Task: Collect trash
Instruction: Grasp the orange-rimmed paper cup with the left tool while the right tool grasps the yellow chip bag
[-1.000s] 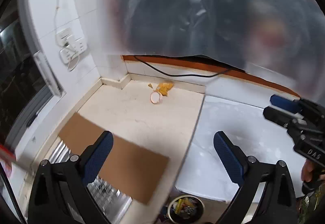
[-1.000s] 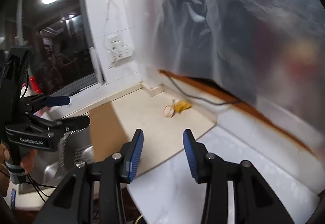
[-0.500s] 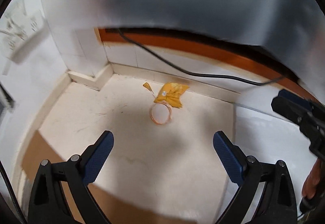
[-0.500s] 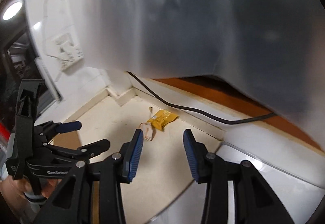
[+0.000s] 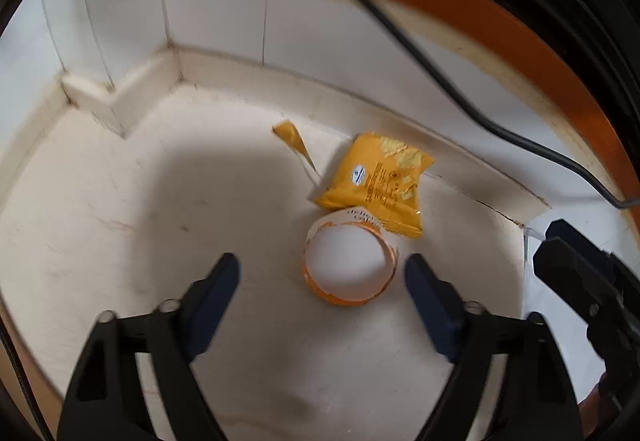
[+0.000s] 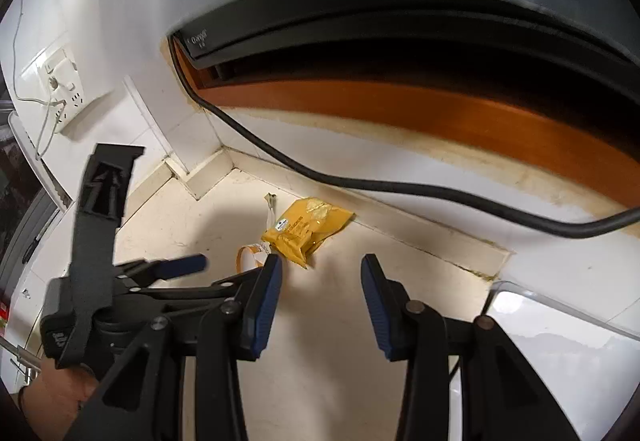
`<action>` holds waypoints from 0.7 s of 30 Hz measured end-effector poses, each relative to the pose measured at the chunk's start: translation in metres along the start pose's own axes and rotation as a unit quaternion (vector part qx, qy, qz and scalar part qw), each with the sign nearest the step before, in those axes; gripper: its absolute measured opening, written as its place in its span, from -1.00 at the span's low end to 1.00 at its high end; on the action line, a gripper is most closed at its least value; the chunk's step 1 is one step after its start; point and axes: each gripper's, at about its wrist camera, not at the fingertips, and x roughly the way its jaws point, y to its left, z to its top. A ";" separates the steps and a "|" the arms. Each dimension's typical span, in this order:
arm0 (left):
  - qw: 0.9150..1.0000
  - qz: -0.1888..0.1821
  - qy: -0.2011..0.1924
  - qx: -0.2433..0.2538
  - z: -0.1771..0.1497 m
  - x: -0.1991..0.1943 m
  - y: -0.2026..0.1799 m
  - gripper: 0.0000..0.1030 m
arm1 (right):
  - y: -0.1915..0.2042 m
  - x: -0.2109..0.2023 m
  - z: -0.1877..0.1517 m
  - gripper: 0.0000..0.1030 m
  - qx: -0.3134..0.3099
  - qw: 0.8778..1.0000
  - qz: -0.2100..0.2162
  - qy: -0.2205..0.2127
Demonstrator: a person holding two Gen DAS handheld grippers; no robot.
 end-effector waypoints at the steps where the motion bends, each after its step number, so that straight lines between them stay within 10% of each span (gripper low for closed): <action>1: 1.000 -0.015 0.002 -0.008 0.000 0.003 0.003 0.41 | 0.001 0.002 0.000 -0.20 0.000 1.000 0.001 0.002; 5: 0.997 -0.068 -0.002 -0.028 -0.002 0.009 0.006 -0.04 | 0.006 0.010 0.000 -0.20 -0.005 1.000 0.000 0.006; 12: 0.998 -0.038 -0.031 -0.024 -0.019 -0.008 0.007 -0.05 | 0.016 0.022 0.004 -0.19 -0.003 1.000 0.002 0.009; 16: 0.998 -0.001 -0.048 -0.043 -0.032 -0.028 0.015 -0.05 | 0.027 0.034 0.008 0.22 -0.008 1.000 -0.003 0.007; 21: 0.993 0.055 -0.077 -0.074 -0.043 -0.051 0.031 -0.05 | 0.045 0.060 0.014 0.28 -0.014 0.999 -0.026 0.014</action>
